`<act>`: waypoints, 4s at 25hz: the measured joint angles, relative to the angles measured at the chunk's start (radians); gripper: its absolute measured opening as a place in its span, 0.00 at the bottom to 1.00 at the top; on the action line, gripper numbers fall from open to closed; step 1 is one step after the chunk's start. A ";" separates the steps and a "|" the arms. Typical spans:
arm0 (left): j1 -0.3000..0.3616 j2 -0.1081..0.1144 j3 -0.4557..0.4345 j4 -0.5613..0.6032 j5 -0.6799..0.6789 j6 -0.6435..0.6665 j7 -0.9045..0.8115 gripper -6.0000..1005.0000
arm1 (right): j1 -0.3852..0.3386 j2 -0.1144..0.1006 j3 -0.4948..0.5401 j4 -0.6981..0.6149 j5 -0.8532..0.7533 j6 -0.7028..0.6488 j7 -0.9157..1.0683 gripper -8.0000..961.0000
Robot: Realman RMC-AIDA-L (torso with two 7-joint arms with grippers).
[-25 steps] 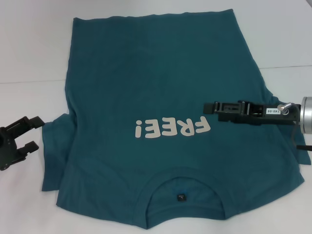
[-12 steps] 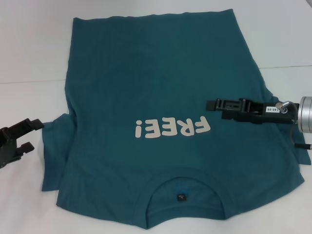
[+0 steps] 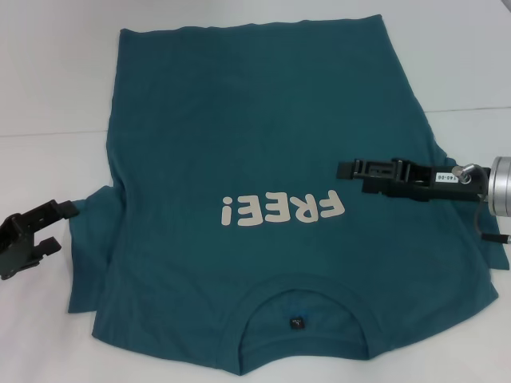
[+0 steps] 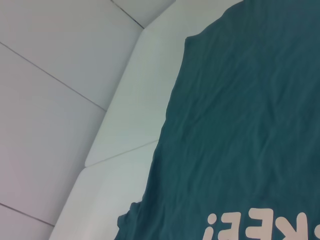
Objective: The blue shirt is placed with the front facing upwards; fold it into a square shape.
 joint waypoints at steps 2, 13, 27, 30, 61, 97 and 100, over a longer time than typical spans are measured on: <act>0.004 0.001 -0.007 0.003 -0.001 0.018 0.006 0.90 | -0.006 0.000 0.000 0.000 0.013 -0.006 -0.003 0.95; 0.003 0.005 -0.033 0.009 -0.005 0.070 0.009 0.90 | -0.035 -0.011 0.000 0.001 0.060 -0.015 -0.008 0.95; 0.003 0.007 -0.035 0.008 -0.005 0.064 -0.003 0.90 | -0.037 -0.011 0.001 0.003 0.059 -0.028 -0.002 0.95; 0.002 0.007 -0.035 0.008 -0.005 0.064 -0.002 0.90 | -0.037 -0.011 0.005 0.004 0.059 -0.027 -0.001 0.95; -0.001 0.007 -0.024 0.008 0.009 0.062 0.007 0.90 | -0.051 -0.008 0.009 0.005 0.059 -0.037 0.000 0.95; -0.066 0.017 0.062 -0.049 0.075 -0.172 -0.002 0.90 | -0.037 -0.040 0.002 0.042 0.053 -0.105 0.057 0.95; -0.074 0.016 0.064 -0.067 0.073 -0.191 0.006 0.90 | -0.036 -0.040 0.002 0.043 0.053 -0.105 0.057 0.95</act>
